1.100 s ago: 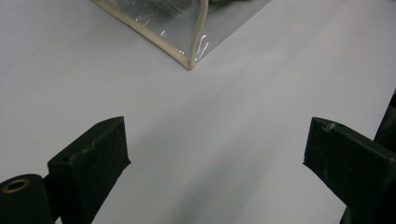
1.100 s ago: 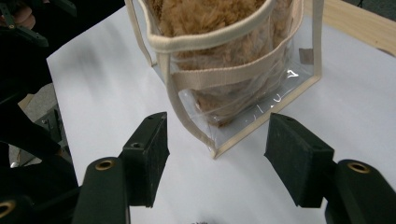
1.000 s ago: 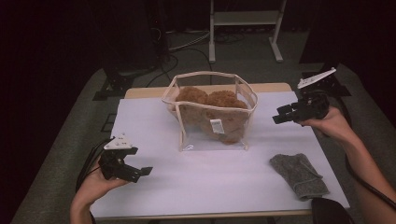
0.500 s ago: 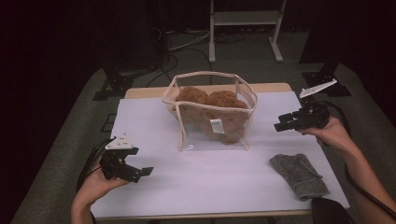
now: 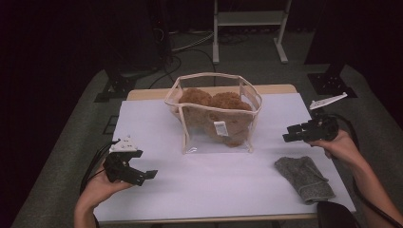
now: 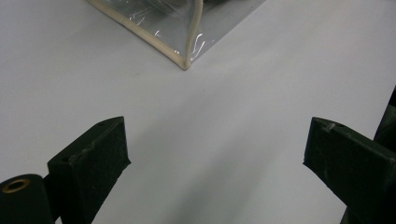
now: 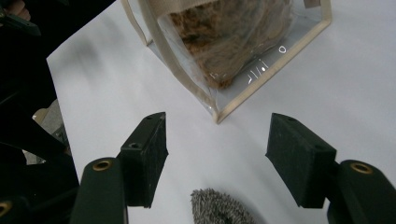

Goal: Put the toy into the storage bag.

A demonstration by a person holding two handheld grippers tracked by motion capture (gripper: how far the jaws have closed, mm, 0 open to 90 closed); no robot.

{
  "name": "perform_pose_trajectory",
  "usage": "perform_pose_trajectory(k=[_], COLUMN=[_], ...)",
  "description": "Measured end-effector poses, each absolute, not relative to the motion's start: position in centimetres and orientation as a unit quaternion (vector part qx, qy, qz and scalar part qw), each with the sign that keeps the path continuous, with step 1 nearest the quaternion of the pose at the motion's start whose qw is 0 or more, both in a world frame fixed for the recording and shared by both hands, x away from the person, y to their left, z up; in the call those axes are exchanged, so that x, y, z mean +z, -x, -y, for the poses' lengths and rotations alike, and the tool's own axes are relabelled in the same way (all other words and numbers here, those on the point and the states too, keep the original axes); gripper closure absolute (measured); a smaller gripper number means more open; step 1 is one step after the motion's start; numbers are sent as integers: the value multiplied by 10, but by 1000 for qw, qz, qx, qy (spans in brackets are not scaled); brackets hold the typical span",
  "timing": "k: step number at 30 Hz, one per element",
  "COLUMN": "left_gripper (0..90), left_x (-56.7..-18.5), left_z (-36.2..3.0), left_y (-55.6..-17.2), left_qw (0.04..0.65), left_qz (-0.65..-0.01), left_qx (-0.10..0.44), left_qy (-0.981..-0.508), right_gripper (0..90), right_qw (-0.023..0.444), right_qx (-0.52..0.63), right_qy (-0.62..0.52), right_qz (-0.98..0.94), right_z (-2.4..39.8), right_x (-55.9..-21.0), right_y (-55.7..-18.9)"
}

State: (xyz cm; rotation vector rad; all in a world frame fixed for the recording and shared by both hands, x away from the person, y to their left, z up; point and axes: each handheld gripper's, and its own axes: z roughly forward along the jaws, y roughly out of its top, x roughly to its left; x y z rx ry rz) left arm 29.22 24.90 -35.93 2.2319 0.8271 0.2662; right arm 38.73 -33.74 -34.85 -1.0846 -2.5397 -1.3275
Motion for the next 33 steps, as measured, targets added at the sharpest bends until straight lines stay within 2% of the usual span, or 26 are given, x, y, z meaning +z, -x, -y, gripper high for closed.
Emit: perform_pose_trajectory(k=[33], left_gripper=[54], left_x=[-362], left_z=[-239], left_y=[-294], left_qw=[357], left_qz=[-312], left_qx=[98], left_qy=[-875], right_gripper=[351], right_qw=[56], right_qx=[-451], right_qy=[388], right_qz=[802], right_z=[361], right_x=[-400], right_y=[-359])
